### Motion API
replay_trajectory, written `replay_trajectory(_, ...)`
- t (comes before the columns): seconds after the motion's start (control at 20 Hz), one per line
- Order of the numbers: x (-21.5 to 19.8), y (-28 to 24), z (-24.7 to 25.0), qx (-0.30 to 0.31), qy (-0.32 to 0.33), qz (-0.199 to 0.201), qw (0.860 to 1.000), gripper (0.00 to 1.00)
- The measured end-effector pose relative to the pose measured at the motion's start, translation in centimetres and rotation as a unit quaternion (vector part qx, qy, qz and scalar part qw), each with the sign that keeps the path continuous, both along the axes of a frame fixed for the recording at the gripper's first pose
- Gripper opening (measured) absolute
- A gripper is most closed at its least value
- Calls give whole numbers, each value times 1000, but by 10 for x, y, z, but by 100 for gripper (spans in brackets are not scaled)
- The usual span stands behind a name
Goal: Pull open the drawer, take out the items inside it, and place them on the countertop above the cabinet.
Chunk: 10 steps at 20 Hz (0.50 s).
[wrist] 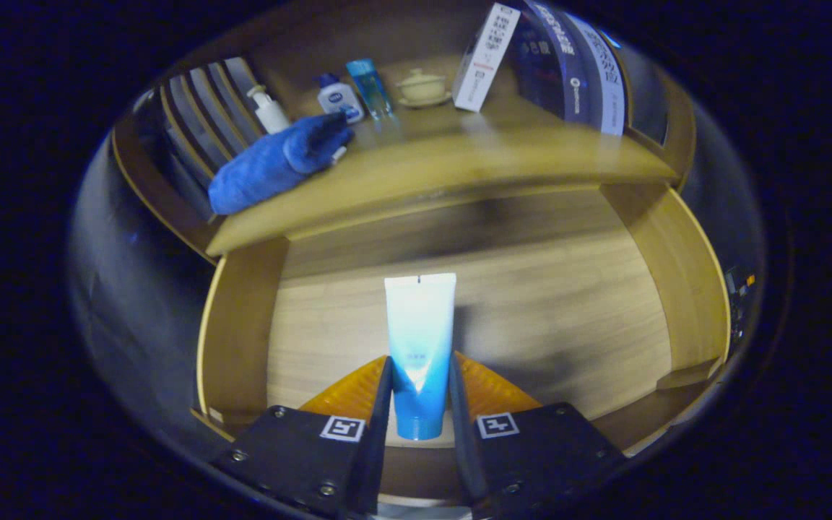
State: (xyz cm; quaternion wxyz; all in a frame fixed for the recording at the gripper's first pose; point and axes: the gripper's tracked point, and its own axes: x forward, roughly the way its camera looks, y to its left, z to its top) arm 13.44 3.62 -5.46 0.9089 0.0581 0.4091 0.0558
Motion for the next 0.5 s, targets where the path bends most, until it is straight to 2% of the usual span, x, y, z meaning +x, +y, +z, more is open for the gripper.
replay_trajectory(0.3, -8, -2, 76, 7, -125, 1, 992, 42)
replay_trajectory(0.5, 10, -4, 142, 24, -246, 0, 969, 42)
